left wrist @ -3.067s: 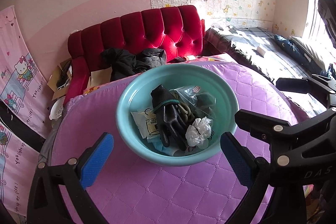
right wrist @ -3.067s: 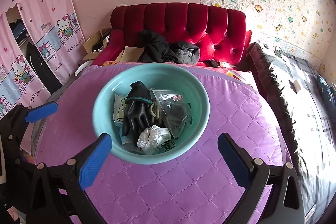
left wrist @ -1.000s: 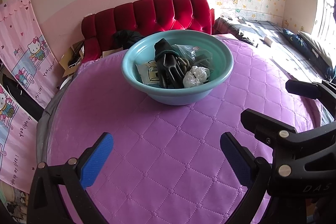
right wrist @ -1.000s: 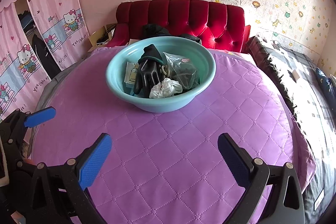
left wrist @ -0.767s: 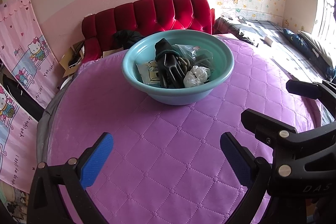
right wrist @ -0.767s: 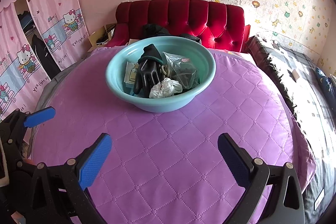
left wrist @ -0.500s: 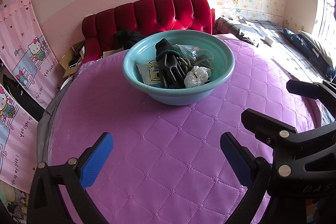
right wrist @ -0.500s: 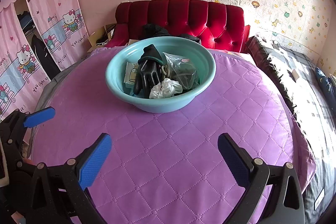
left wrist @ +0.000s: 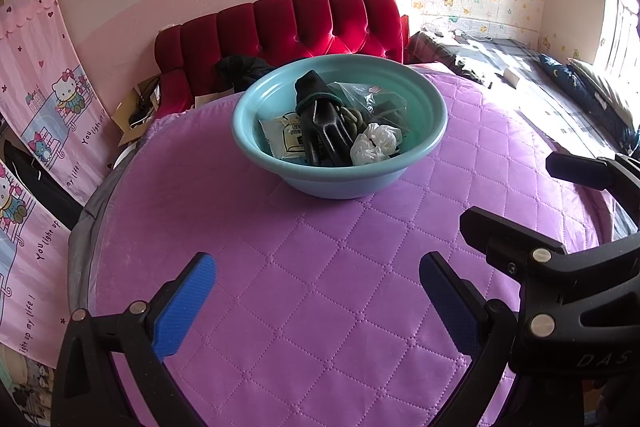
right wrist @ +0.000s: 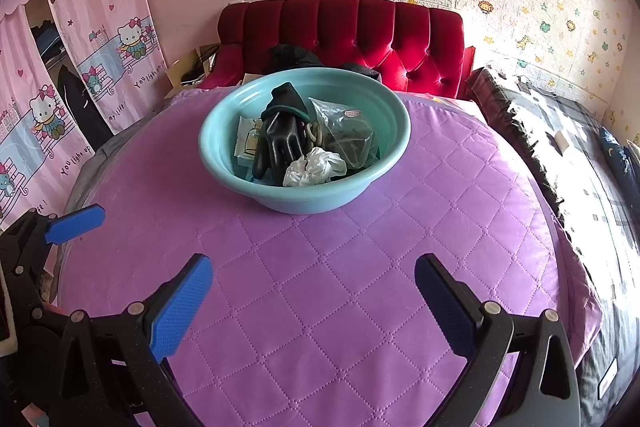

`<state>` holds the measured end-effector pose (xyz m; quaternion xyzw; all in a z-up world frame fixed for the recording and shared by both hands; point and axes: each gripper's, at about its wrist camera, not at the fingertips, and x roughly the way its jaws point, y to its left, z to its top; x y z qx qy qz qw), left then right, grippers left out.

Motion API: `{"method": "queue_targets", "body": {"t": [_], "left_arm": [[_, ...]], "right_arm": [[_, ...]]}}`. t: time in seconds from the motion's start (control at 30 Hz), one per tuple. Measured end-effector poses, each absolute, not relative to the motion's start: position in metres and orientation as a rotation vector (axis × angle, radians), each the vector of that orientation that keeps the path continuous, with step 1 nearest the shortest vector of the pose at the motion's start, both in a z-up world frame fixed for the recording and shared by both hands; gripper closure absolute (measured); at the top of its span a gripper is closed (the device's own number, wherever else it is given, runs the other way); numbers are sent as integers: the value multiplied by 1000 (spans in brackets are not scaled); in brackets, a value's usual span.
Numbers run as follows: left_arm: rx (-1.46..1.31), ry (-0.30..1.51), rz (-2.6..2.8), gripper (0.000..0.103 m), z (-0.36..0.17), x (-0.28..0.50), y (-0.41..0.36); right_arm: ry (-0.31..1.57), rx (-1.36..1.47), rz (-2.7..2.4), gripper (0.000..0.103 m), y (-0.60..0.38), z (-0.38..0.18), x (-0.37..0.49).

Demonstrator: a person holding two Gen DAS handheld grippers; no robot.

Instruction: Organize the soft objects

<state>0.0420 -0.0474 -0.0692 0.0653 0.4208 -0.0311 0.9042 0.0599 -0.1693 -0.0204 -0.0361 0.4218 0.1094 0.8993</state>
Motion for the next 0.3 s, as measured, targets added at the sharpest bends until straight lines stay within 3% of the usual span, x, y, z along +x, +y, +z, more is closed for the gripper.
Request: {"method": "queue_targets", "body": {"t": [0.3], "left_arm": [[132, 873, -65, 0, -71, 42, -48]], "right_arm": [[883, -78, 218, 0, -169, -23, 61]]}}
